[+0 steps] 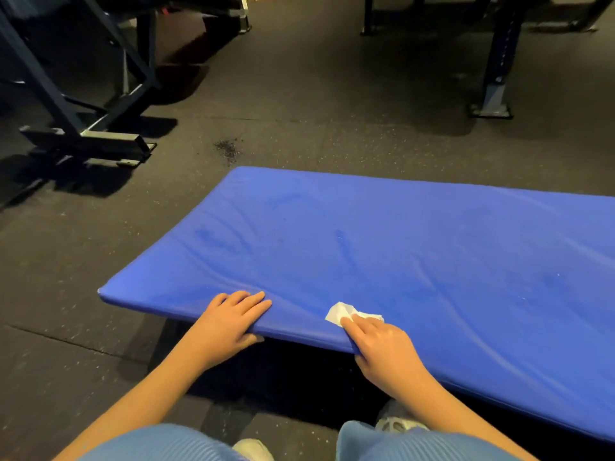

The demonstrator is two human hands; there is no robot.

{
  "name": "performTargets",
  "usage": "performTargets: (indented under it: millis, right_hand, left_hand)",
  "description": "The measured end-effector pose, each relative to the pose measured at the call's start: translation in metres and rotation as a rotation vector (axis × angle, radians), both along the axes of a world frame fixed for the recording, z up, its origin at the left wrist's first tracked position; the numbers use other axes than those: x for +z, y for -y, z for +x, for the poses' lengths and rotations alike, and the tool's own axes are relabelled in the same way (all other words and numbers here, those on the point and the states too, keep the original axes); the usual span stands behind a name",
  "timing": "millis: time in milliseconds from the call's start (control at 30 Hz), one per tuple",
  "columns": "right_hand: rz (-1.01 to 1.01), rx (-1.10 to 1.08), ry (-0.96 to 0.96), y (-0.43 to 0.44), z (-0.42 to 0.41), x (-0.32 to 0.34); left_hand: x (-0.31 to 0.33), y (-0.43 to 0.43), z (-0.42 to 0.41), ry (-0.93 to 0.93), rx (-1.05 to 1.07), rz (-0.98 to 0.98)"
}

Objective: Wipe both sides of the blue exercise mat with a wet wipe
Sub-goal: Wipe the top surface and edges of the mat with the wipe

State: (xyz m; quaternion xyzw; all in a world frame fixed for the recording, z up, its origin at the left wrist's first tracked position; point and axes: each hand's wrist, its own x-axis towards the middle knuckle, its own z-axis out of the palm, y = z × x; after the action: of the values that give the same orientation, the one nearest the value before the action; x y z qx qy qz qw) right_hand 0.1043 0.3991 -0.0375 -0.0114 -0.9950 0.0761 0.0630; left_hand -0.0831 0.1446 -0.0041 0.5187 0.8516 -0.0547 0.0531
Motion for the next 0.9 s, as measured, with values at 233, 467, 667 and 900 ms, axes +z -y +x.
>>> performTargets:
  millis: [233,467,667,900]
  right_hand:
    - [-0.033,-0.02,-0.067,-0.008,0.037,-0.031]
    - [-0.159,-0.05,0.051,-0.004,0.036,-0.052]
    - [-0.123,0.008,0.045,-0.003,0.034,-0.046]
    - [-0.171,-0.055,0.05,-0.01,0.053,-0.016]
  left_hand:
    - [-0.039,-0.009,0.013,-0.021,-0.182,0.037]
    - [-0.068,-0.01,0.002,-0.082,-0.314,0.106]
    - [-0.074,-0.006,-0.001,-0.007,-0.282,0.065]
    - [-0.06,0.012,0.006,0.049,-0.217,-0.023]
